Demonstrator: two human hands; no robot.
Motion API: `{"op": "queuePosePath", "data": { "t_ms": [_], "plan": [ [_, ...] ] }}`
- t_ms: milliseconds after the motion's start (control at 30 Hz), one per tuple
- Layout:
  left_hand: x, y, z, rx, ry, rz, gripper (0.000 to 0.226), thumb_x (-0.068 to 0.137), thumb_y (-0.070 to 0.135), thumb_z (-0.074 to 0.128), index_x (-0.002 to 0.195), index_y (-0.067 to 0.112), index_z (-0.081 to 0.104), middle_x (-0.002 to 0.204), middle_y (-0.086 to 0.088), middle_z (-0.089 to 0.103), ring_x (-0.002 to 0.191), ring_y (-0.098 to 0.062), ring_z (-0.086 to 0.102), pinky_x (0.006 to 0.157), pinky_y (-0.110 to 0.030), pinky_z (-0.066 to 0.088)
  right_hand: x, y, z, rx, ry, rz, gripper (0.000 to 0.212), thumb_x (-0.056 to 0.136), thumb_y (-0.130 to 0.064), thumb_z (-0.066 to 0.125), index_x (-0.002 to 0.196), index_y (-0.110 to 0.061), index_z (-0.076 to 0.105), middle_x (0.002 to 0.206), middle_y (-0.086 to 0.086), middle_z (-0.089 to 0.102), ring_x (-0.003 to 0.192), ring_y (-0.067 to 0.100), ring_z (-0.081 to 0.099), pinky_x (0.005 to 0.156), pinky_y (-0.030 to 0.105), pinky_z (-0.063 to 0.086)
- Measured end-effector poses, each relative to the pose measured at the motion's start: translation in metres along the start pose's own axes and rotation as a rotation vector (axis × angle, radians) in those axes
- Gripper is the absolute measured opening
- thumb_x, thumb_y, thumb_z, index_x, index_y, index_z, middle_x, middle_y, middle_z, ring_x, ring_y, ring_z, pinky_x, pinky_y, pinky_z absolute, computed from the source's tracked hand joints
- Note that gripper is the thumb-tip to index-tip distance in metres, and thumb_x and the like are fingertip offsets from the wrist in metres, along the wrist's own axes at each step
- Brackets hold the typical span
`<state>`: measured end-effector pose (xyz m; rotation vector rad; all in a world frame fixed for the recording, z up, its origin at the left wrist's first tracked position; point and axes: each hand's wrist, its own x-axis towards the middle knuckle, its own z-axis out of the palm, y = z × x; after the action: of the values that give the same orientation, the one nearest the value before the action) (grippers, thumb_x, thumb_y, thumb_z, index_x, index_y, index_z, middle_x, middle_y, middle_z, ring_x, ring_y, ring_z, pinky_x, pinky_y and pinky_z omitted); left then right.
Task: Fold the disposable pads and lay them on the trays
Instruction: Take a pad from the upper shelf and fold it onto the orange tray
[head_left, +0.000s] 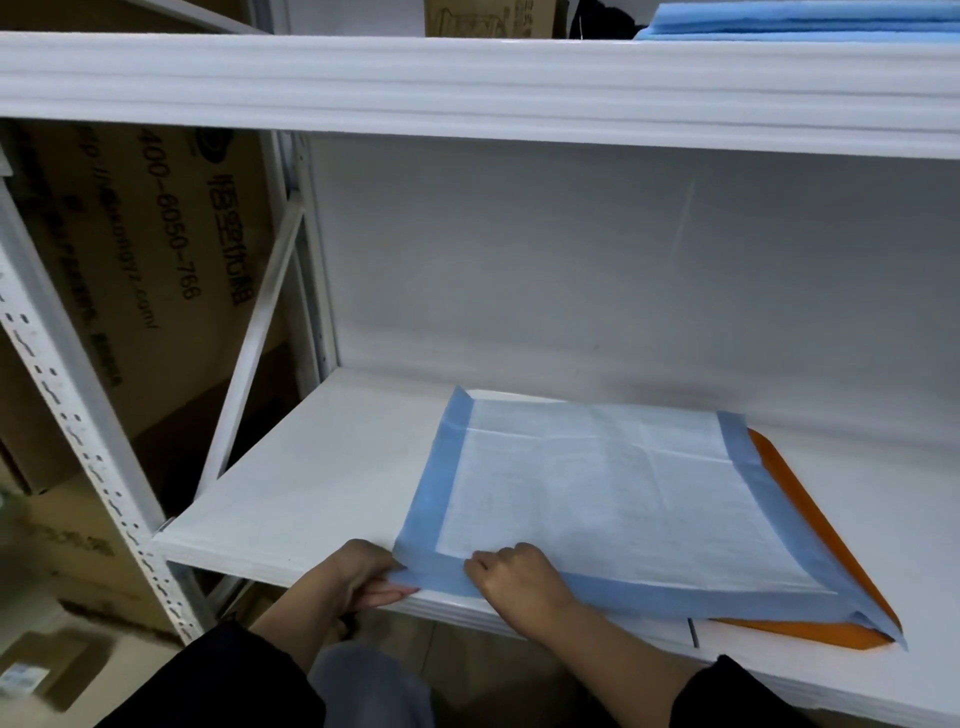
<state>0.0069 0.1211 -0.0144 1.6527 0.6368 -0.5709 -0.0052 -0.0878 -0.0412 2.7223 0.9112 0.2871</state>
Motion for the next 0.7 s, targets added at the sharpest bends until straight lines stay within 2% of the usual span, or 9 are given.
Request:
{"op": "queuePosePath", "data": {
  "t_ms": [133, 200, 267, 333, 467, 600, 700],
  "plan": [
    [-0.001, -0.007, -0.004, -0.055, -0.050, 0.030, 0.007, 0.090, 0.004, 0.060, 0.092, -0.002, 0.057, 0.073, -0.016, 0.072, 0.053, -0.016, 0.070, 0.047, -0.021, 0.056, 0.001, -0.002, 0.002, -0.085, 0.048, -0.043, 0.033, 0.036, -0.022, 0.084, 0.062, -0.022, 0.065, 0.052, -0.005, 0.055, 0.038, 0.011, 0.048, 0.041, 0.017, 0.029],
    [-0.003, -0.007, -0.005, -0.057, -0.057, 0.036, 0.007, 0.091, 0.007, 0.059, 0.093, 0.000, 0.058, 0.081, -0.016, 0.074, 0.060, -0.016, 0.072, 0.053, -0.022, 0.058, 0.004, -0.005, 0.003, -0.072, 0.095, -0.038, 0.039, 0.041, -0.023, 0.084, 0.076, -0.021, 0.069, 0.059, -0.004, 0.059, 0.042, 0.013, 0.051, 0.043, 0.018, 0.034],
    [-0.005, -0.008, -0.003, -0.029, -0.067, 0.034, 0.012, 0.092, 0.011, 0.056, 0.093, 0.002, 0.063, 0.085, -0.013, 0.075, 0.068, -0.014, 0.073, 0.064, -0.022, 0.059, 0.010, -0.012, 0.005, -0.046, 0.124, -0.047, 0.054, 0.046, -0.024, 0.082, 0.098, -0.020, 0.068, 0.073, -0.001, 0.066, 0.049, 0.016, 0.056, 0.048, 0.021, 0.042],
    [-0.006, -0.009, -0.003, -0.019, -0.081, 0.025, 0.015, 0.092, 0.012, 0.055, 0.092, 0.002, 0.066, 0.087, -0.012, 0.075, 0.074, -0.014, 0.073, 0.069, -0.022, 0.058, 0.019, -0.022, 0.005, -0.027, 0.136, -0.063, 0.063, 0.046, -0.023, 0.081, 0.107, -0.020, 0.065, 0.081, -0.001, 0.068, 0.054, 0.017, 0.059, 0.052, 0.022, 0.046],
    [-0.005, -0.011, -0.004, -0.052, -0.094, 0.044, 0.020, 0.094, 0.012, 0.051, 0.102, 0.000, 0.066, 0.091, -0.013, 0.075, 0.084, -0.016, 0.073, 0.070, -0.022, 0.059, 0.031, -0.035, -0.001, -0.064, 0.062, -0.077, 0.056, 0.045, -0.027, 0.082, 0.099, -0.024, 0.070, 0.076, -0.004, 0.068, 0.048, 0.014, 0.057, 0.048, 0.020, 0.042],
    [-0.003, -0.013, -0.008, -0.086, -0.114, 0.042, 0.011, 0.093, 0.008, 0.056, 0.098, 0.000, 0.063, 0.082, -0.013, 0.075, 0.067, -0.014, 0.073, 0.057, -0.020, 0.057, 0.026, -0.026, -0.001, -0.091, 0.037, -0.066, 0.055, 0.043, -0.027, 0.083, 0.097, -0.021, 0.074, 0.080, 0.002, 0.071, 0.042, 0.015, 0.054, 0.043, 0.018, 0.038],
    [-0.003, -0.014, -0.010, -0.106, -0.120, 0.041, 0.013, 0.094, 0.009, 0.053, 0.098, -0.001, 0.061, 0.084, -0.015, 0.074, 0.068, -0.015, 0.073, 0.060, -0.022, 0.059, 0.023, -0.025, -0.001, -0.101, 0.036, -0.097, 0.060, 0.044, -0.026, 0.084, 0.103, -0.024, 0.072, 0.089, 0.005, 0.073, 0.051, 0.017, 0.062, 0.045, 0.019, 0.043]
  ]
}}
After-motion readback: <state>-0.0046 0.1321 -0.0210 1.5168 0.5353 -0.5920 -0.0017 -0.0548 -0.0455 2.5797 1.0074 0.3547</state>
